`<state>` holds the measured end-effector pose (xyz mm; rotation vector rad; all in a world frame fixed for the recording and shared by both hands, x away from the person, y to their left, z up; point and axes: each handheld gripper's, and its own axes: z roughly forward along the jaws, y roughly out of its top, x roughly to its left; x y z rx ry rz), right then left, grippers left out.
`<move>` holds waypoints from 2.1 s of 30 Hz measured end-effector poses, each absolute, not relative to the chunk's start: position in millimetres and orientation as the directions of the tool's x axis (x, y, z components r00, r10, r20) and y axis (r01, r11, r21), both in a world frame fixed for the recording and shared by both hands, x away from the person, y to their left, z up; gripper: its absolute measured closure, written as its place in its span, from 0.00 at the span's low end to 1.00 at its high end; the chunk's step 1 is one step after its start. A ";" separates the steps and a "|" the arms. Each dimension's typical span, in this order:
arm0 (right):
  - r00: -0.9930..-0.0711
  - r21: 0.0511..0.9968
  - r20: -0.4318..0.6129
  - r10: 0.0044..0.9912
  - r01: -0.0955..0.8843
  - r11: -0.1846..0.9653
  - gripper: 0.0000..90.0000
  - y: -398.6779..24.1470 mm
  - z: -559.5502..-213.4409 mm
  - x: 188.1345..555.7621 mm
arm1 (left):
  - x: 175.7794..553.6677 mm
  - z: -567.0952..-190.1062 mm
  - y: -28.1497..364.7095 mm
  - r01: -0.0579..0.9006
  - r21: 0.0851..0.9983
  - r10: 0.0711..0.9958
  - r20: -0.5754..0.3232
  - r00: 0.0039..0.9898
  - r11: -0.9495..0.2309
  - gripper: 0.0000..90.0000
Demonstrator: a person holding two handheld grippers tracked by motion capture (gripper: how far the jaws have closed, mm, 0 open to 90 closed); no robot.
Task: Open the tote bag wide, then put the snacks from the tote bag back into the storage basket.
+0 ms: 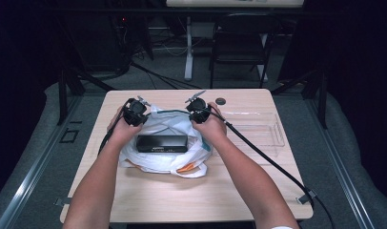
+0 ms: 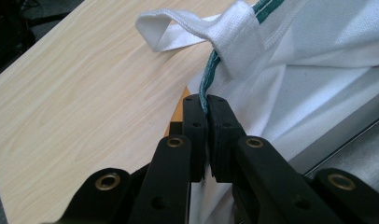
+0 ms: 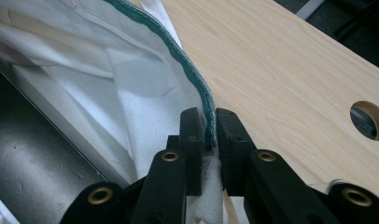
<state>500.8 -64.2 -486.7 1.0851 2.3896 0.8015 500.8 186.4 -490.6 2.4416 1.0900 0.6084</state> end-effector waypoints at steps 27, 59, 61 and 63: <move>-0.651 0.675 -0.098 0.753 0.512 0.531 0.80 -68.6 -467.2 483.7 | 510.0 -507.3 186.1 0.637 0.485 0.781 0.178 0.599 -0.599 0.97; -0.641 0.582 -0.153 0.752 0.556 0.593 0.91 -69.4 -495.2 485.8 | 513.4 -518.3 185.7 0.652 0.479 0.785 0.144 0.603 -0.588 0.96; -0.641 0.580 -0.152 0.753 0.559 0.593 0.91 -69.3 -497.0 485.8 | 513.4 -518.5 185.7 0.652 0.480 0.785 0.143 0.602 -0.588 0.96; -0.642 0.571 -0.156 0.751 0.562 0.598 0.91 -69.3 -498.1 486.0 | 513.6 -519.5 185.8 0.654 0.478 0.783 0.131 0.608 -0.587 0.95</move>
